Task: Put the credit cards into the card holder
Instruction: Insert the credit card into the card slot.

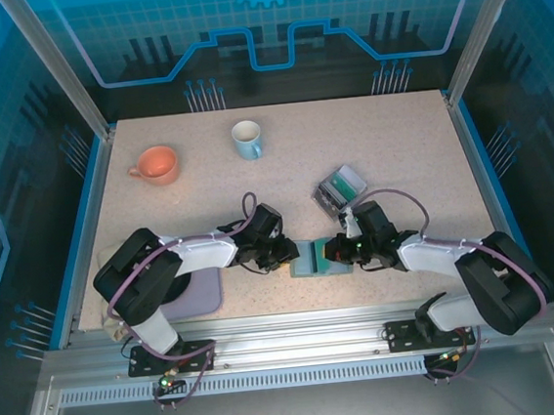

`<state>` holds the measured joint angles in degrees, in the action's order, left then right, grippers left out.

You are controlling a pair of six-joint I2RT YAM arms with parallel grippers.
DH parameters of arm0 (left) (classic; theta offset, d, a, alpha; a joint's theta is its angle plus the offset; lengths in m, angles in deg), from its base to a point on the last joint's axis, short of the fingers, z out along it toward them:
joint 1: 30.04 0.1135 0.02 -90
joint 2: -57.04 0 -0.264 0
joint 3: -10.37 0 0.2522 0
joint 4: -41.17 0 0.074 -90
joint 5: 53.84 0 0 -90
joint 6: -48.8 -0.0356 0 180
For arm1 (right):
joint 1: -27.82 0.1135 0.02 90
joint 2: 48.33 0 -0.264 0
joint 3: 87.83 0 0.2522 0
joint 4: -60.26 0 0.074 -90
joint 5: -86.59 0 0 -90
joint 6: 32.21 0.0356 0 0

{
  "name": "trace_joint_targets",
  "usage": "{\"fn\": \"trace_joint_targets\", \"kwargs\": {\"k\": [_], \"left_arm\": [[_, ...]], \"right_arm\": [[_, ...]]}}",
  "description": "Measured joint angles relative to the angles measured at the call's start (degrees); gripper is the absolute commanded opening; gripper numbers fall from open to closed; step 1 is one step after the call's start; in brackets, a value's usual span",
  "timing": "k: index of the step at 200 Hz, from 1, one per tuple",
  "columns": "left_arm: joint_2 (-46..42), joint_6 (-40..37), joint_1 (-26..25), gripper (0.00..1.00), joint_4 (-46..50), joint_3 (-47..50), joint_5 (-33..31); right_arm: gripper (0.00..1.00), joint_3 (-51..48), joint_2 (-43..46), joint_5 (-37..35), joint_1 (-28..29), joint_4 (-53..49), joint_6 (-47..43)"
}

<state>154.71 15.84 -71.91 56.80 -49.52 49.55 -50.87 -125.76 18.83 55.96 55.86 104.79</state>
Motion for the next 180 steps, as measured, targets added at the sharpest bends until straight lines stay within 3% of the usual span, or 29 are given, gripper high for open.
{"fn": "trace_joint_targets", "kwargs": {"k": [130,180], "left_arm": [[0.2,1.1,-0.6,0.25,0.0,-0.2,-1.4],[0.2,1.5,-0.7,0.25,-0.1,-0.2,-1.6]], "right_arm": [[0.08,3.9,-7.8,-1.2,5.1,4.8,4.7],[0.26,5.5,-7.9,-2.6,5.4,-0.5,4.9]]}}
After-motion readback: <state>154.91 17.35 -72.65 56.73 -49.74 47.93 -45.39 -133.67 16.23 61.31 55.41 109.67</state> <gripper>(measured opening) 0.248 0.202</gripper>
